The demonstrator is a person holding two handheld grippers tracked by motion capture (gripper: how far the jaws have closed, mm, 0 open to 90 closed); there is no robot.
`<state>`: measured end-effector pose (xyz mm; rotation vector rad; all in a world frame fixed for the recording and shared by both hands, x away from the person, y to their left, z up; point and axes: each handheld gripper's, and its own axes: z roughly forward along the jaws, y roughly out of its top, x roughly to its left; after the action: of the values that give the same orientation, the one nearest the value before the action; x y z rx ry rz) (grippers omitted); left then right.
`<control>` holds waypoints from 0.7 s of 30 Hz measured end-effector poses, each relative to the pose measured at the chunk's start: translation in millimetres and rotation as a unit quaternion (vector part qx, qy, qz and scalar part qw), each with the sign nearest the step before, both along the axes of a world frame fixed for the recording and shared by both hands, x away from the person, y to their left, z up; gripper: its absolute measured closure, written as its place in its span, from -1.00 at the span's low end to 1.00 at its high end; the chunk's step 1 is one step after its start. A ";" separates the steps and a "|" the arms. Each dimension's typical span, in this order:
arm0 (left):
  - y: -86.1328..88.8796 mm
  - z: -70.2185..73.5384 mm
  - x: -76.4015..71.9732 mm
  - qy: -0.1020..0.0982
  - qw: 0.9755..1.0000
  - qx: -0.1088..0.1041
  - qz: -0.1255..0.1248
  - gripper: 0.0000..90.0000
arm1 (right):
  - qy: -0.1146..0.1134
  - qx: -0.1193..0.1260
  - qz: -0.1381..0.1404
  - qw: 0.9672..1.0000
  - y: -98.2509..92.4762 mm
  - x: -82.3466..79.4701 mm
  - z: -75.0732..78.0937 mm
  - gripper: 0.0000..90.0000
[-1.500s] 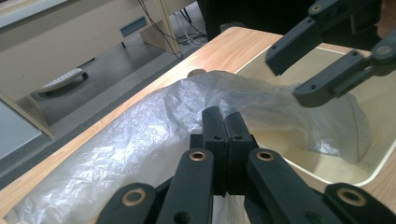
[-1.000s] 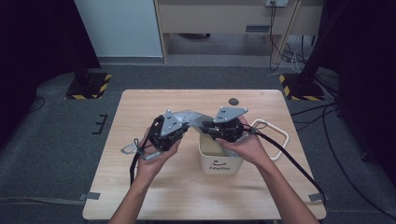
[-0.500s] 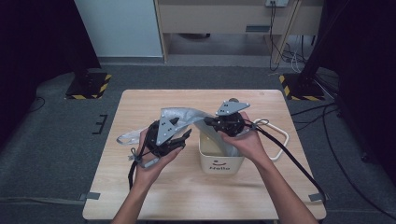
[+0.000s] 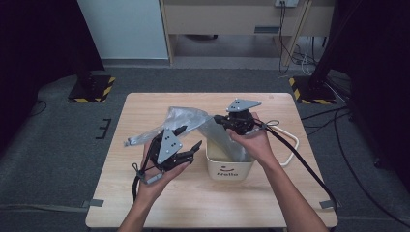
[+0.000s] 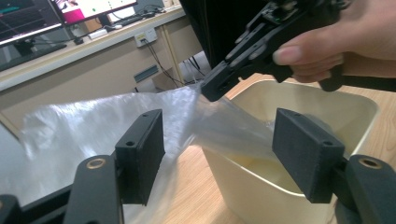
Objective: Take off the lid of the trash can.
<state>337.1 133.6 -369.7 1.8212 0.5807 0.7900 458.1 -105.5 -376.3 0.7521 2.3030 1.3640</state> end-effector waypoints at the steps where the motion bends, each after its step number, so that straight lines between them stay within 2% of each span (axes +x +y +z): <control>1: -0.4 -0.7 -0.2 0.001 1.000 -0.001 -0.003 -0.27 | 0.002 -0.001 -0.004 1.000 -0.2 0.6 -0.4 1.00; 5: -2.3 -6.5 -2.0 0.003 1.000 0.000 -0.013 -0.30 | 0.005 -0.002 -0.015 1.000 -2.3 3.9 -0.7 1.00; 8: -3.8 -17.1 -3.4 0.016 1.000 -0.004 -0.019 -0.30 | 0.005 -0.003 -0.019 1.000 -4.5 4.4 0.7 1.00; 11: -3.0 -22.5 -3.7 0.021 1.000 -0.004 -0.019 -0.29 | 0.005 -0.002 -0.025 1.000 -7.5 4.7 2.4 1.00; 16: 3.3 -30.9 -6.5 0.034 0.999 -0.004 -0.027 -0.29 | 0.007 -0.001 -0.028 1.000 -10.5 6.1 3.7 1.00; 21: 12.0 -34.5 -10.6 0.034 0.999 -0.004 -0.028 -0.27 | 0.015 0.008 -0.037 0.999 -17.6 9.5 2.4 1.00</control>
<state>326.5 145.7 -404.2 1.8554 0.5724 0.6895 467.6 -123.1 -373.9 0.8587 2.2657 1.3486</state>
